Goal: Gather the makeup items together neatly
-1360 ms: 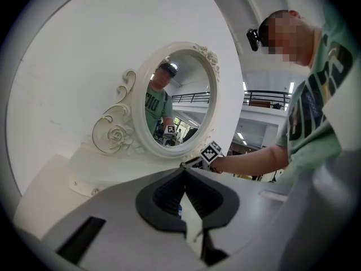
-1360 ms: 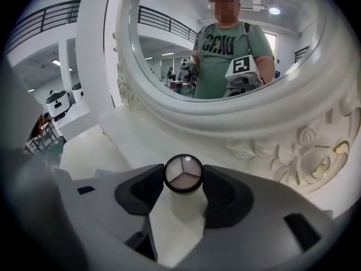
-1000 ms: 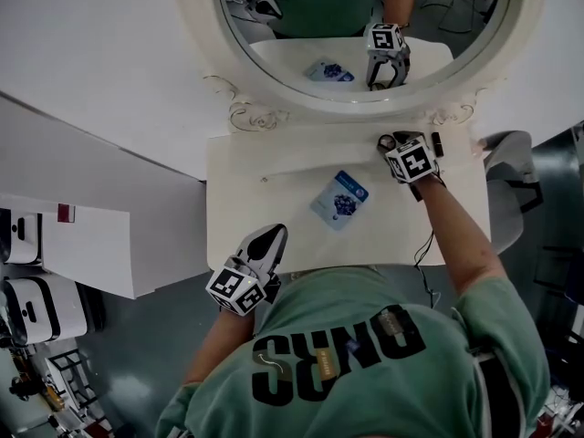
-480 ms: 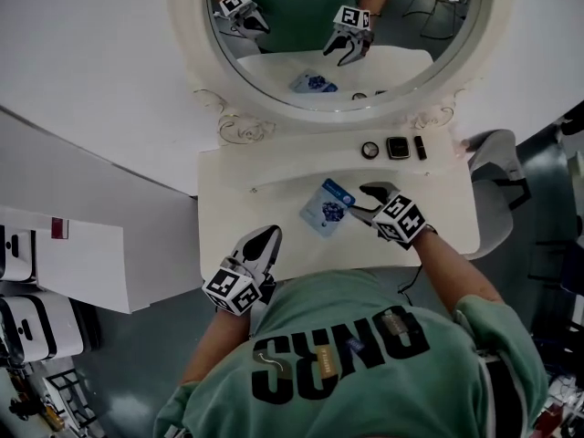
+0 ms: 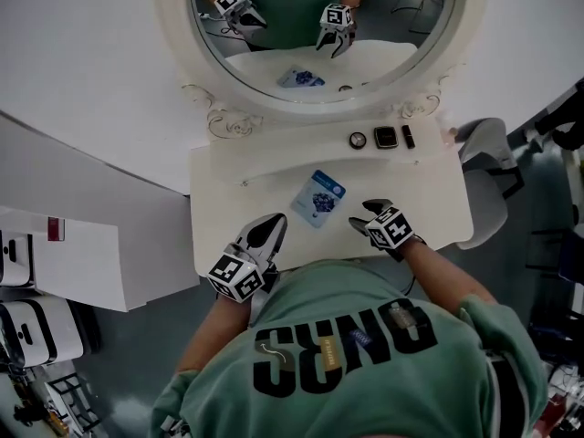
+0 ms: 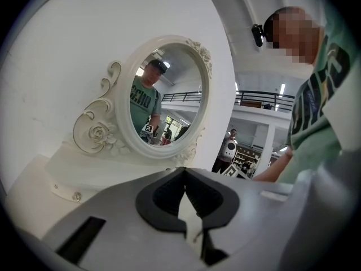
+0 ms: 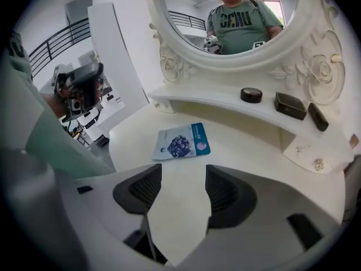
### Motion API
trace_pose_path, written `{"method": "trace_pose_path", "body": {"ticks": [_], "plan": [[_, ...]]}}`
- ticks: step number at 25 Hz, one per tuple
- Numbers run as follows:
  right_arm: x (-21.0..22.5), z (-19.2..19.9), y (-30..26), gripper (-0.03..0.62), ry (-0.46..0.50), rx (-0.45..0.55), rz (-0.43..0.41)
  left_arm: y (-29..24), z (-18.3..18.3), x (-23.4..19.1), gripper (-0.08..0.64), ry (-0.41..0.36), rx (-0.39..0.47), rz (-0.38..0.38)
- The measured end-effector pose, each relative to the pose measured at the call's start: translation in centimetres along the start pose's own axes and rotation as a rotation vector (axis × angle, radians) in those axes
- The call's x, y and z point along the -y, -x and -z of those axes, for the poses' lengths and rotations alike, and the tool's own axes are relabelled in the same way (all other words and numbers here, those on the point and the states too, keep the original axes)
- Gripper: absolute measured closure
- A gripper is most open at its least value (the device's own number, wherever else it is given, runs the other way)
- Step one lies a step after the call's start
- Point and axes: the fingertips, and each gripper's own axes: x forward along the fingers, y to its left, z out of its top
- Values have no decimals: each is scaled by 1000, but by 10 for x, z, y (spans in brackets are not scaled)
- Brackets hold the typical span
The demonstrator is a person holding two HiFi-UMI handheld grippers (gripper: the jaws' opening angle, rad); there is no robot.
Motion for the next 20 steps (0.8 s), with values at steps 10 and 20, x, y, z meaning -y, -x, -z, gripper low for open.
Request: {"method": "trace_pose_path", "body": {"ticks": [10, 20], "plan": [[44, -34, -76, 343, -134, -27, 113, 64, 27, -17, 551, 41, -25, -123], [42, -31, -103, 364, -62, -23, 250, 108, 44, -46, 551, 86, -27, -178]]}}
